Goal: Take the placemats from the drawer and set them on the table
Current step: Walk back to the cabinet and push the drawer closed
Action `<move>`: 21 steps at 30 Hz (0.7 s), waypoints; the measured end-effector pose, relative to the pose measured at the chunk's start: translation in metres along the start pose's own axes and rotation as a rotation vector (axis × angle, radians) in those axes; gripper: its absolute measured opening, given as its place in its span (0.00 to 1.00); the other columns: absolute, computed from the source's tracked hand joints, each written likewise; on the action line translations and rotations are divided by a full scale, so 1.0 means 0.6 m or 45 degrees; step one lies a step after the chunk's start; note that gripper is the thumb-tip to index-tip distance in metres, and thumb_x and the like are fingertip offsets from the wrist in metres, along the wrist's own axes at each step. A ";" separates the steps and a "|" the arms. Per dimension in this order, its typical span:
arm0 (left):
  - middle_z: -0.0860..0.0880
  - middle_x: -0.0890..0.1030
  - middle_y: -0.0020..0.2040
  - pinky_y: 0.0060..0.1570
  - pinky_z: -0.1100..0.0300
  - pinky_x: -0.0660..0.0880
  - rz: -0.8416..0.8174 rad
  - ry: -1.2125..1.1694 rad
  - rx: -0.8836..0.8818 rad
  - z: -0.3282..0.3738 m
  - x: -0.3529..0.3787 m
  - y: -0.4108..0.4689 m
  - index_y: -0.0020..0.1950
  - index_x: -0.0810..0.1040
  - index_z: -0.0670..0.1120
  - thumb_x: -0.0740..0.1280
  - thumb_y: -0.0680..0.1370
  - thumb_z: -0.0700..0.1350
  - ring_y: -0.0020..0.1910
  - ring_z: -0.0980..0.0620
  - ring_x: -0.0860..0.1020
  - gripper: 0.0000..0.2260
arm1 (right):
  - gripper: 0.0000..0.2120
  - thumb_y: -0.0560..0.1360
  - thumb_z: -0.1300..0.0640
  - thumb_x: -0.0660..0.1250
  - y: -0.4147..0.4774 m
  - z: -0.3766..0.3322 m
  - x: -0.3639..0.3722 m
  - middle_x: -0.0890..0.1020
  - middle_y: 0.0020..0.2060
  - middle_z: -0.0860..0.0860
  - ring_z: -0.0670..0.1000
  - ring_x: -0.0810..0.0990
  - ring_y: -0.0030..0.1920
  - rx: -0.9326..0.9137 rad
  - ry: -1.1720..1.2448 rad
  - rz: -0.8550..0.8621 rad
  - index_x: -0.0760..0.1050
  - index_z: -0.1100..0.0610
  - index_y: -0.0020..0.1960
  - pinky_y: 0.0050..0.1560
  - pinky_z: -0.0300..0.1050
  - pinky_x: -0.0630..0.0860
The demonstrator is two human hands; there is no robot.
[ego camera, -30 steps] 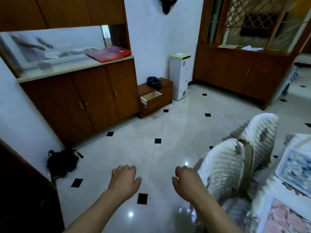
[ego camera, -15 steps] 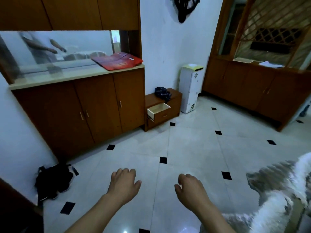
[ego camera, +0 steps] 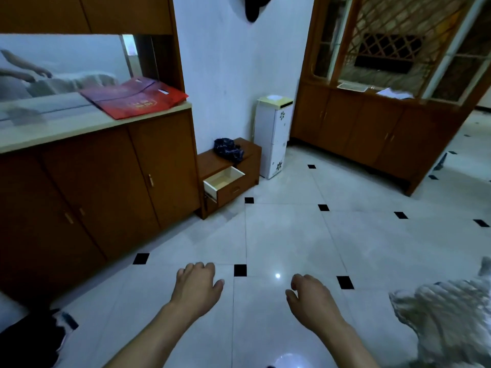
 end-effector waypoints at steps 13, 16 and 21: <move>0.50 0.79 0.49 0.50 0.52 0.68 0.061 0.052 -0.218 0.005 -0.048 0.395 0.51 0.74 0.50 0.58 0.78 0.59 0.51 0.47 0.75 0.14 | 0.12 0.77 0.49 0.59 0.491 0.025 -0.057 0.79 0.44 0.52 0.54 0.78 0.45 -0.226 0.065 -0.009 0.75 0.56 0.50 0.47 0.48 0.76; 0.50 0.79 0.49 0.51 0.52 0.69 0.064 0.007 -0.244 0.001 -0.047 0.481 0.52 0.74 0.51 0.58 0.77 0.59 0.52 0.48 0.75 0.14 | 0.12 0.78 0.48 0.59 0.586 0.029 -0.058 0.79 0.45 0.52 0.54 0.78 0.45 -0.252 0.043 -0.045 0.75 0.57 0.50 0.47 0.49 0.76; 0.50 0.78 0.49 0.50 0.53 0.67 0.051 -0.016 -0.235 -0.021 -0.027 0.650 0.51 0.74 0.50 0.58 0.78 0.59 0.52 0.48 0.74 0.14 | 0.12 0.77 0.49 0.59 0.754 0.030 -0.044 0.79 0.44 0.52 0.53 0.78 0.45 -0.228 0.026 -0.077 0.74 0.56 0.50 0.48 0.49 0.76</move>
Point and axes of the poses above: each hand's wrist, its own y-axis towards the middle knuckle, its own x-axis out of the palm, z = x × y, the point moved 2 cm from there along y, towards the middle knuckle
